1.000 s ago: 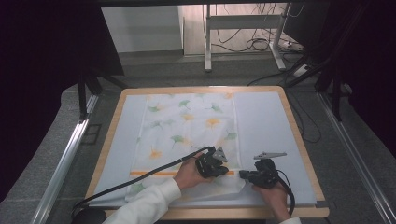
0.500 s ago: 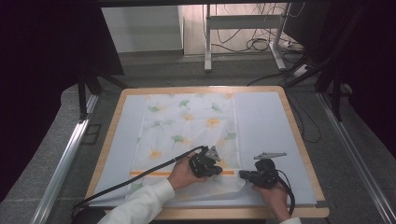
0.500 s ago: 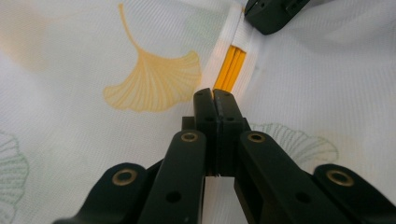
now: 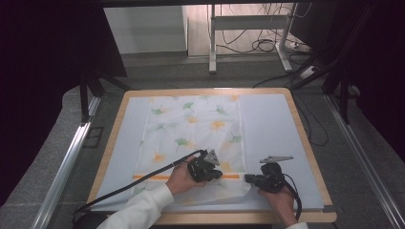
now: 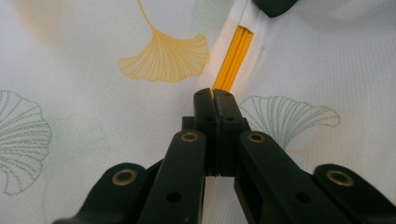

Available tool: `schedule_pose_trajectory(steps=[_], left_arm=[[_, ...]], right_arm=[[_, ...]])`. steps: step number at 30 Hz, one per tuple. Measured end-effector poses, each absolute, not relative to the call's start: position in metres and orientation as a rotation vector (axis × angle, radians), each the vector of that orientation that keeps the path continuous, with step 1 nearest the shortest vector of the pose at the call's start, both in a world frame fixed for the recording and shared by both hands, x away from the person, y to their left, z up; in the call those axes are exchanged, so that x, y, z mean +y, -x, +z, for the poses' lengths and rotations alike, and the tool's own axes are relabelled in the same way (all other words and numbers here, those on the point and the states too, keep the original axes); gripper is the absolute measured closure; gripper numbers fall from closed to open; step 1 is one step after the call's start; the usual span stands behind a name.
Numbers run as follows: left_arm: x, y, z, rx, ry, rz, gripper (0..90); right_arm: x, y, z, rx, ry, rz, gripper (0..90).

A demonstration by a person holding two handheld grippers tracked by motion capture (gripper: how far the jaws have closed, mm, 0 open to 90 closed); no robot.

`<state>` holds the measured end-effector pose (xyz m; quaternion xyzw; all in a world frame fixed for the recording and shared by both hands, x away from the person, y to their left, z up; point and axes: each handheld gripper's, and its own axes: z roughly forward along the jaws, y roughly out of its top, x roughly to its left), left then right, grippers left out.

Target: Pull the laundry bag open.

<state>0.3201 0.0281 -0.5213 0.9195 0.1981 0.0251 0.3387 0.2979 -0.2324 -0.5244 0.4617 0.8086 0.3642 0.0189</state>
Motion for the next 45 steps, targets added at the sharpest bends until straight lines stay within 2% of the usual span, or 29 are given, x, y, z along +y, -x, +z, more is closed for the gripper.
schedule_pose_trajectory(steps=[45], left_arm=[[0.067,-0.315,-0.522,0.618,-2.369,0.018,90.0]], right_arm=[[-0.233,-0.298,-0.525,2.509,-1.429,1.142,89.8]])
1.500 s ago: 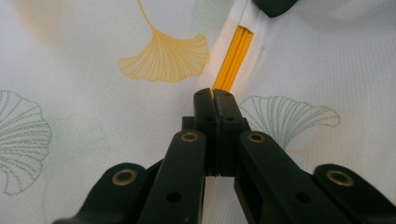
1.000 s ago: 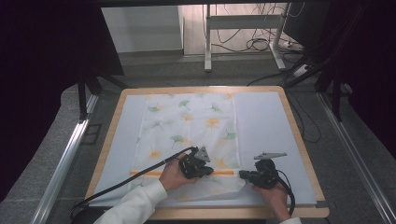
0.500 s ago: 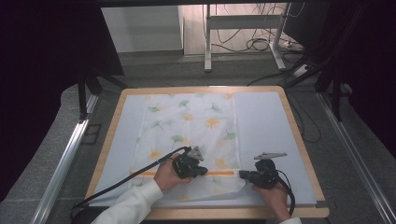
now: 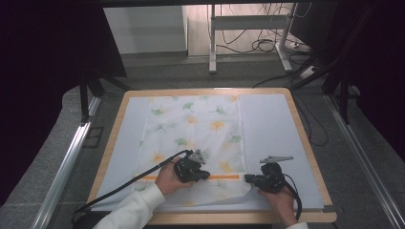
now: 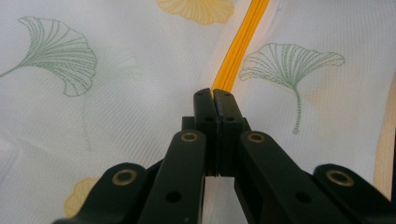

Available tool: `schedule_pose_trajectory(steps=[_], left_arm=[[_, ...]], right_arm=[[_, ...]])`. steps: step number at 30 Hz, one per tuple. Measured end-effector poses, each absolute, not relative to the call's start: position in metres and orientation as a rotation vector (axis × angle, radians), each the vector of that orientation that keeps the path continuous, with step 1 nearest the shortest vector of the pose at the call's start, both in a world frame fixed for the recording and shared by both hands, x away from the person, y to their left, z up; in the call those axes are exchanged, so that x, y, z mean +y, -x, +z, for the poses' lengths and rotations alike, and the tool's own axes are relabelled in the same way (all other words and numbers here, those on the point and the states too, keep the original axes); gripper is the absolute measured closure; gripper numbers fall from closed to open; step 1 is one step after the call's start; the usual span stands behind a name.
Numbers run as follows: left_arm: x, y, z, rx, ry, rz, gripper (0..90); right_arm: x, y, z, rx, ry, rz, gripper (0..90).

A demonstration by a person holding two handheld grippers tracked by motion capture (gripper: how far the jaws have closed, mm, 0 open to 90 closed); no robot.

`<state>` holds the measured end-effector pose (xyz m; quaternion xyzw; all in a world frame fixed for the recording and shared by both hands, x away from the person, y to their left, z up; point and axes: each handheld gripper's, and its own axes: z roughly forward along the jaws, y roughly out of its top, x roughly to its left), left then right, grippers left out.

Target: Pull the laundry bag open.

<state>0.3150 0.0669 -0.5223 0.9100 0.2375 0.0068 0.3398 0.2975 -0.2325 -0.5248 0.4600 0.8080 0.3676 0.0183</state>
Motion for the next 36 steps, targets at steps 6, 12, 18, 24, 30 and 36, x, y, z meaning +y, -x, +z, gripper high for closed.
schedule_pose_trajectory(steps=[6,12,18,24,30,36], left_arm=[[0.069,-0.315,-0.522,0.62,-2.37,0.011,89.9],[0.073,-0.315,-0.522,0.628,-2.377,0.021,90.0],[0.081,-0.315,-0.522,0.643,-2.375,0.017,89.9],[0.085,-0.313,-0.521,0.649,-2.374,0.02,89.9],[0.091,-0.314,-0.521,0.664,-2.375,0.023,89.9],[0.102,-0.313,-0.521,0.689,-2.367,0.025,89.9]], right_arm=[[-0.233,-0.297,-0.525,2.51,-1.427,1.142,89.9],[-0.233,-0.297,-0.525,2.509,-1.427,1.137,89.9],[-0.232,-0.297,-0.525,2.509,-1.426,1.141,89.9],[-0.233,-0.297,-0.525,2.511,-1.421,1.135,89.9],[-0.232,-0.297,-0.525,2.511,-1.421,1.139,89.9],[-0.233,-0.297,-0.525,2.511,-1.421,1.139,89.9]])
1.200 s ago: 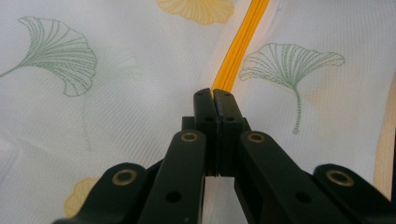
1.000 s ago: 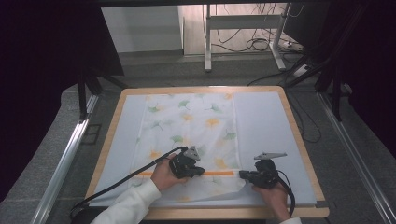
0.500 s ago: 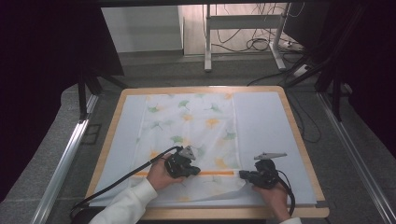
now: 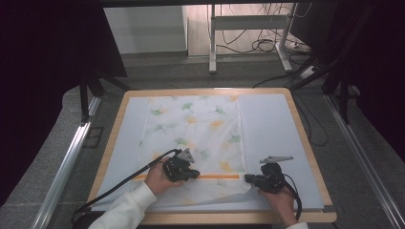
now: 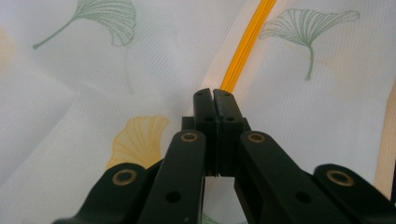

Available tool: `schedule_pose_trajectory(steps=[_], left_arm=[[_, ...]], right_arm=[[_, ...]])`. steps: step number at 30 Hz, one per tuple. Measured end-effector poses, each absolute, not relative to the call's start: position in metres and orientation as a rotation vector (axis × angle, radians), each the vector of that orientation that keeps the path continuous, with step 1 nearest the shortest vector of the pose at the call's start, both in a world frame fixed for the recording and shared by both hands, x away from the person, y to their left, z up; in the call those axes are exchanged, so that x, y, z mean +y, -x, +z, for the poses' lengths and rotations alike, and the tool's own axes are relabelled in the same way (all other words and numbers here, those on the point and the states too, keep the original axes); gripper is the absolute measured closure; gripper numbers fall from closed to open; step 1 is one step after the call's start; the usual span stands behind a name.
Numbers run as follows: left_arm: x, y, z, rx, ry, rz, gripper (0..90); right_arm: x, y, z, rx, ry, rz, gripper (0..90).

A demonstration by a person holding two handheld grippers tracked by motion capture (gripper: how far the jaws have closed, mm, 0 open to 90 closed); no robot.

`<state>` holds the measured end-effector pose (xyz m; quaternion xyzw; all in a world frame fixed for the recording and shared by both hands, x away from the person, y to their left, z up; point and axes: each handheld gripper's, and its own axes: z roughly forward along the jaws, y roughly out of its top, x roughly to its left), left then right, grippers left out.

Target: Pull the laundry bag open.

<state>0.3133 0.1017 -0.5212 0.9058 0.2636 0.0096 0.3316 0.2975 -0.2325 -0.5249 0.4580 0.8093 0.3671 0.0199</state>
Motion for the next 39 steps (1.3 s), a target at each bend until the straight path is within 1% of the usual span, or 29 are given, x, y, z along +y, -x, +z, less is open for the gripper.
schedule_pose_trajectory(steps=[22,28,39], left_arm=[[0.135,-0.305,-0.522,0.747,-2.355,0.043,89.9],[0.143,-0.301,-0.521,0.76,-2.362,0.07,89.9],[0.157,-0.298,-0.522,0.794,-2.354,0.068,89.9]], right_arm=[[-0.232,-0.297,-0.525,2.51,-1.418,1.13,89.9],[-0.232,-0.297,-0.525,2.509,-1.419,1.13,89.8],[-0.232,-0.297,-0.525,2.508,-1.417,1.129,89.8]])
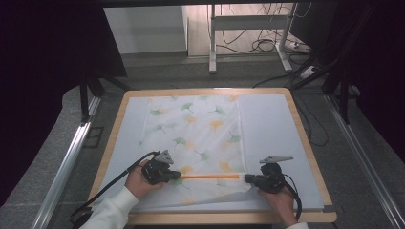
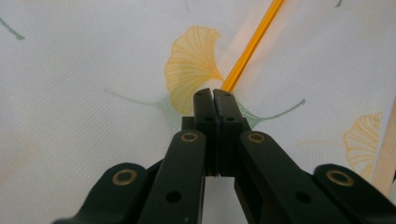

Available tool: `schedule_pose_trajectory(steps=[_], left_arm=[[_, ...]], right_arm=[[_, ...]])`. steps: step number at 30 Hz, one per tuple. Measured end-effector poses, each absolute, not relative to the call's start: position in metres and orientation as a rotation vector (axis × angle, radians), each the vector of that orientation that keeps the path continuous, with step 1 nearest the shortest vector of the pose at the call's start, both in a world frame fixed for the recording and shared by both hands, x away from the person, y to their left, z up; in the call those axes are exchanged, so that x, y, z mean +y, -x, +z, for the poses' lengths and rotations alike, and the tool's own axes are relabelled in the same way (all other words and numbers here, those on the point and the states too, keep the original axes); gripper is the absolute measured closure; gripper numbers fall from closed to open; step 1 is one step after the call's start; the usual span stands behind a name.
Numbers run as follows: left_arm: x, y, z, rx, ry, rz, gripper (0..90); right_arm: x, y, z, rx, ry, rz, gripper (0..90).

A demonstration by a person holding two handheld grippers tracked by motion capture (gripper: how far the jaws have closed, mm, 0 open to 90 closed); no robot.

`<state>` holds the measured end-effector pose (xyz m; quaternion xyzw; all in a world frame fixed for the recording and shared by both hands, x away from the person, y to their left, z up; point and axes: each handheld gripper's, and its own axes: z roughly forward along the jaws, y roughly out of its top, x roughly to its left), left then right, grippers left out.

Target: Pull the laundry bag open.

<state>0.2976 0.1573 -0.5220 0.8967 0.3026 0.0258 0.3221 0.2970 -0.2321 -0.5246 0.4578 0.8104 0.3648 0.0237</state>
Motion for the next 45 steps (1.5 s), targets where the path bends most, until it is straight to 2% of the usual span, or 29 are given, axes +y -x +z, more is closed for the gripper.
schedule_pose_trajectory(steps=[28,45], left_arm=[[0.2,-0.29,-0.525,0.889,-2.315,0.069,89.9],[0.212,-0.286,-0.525,0.906,-2.313,0.08,89.9]], right_arm=[[-0.232,-0.297,-0.525,2.508,-1.414,1.133,89.8],[-0.232,-0.297,-0.525,2.509,-1.411,1.132,89.8]])
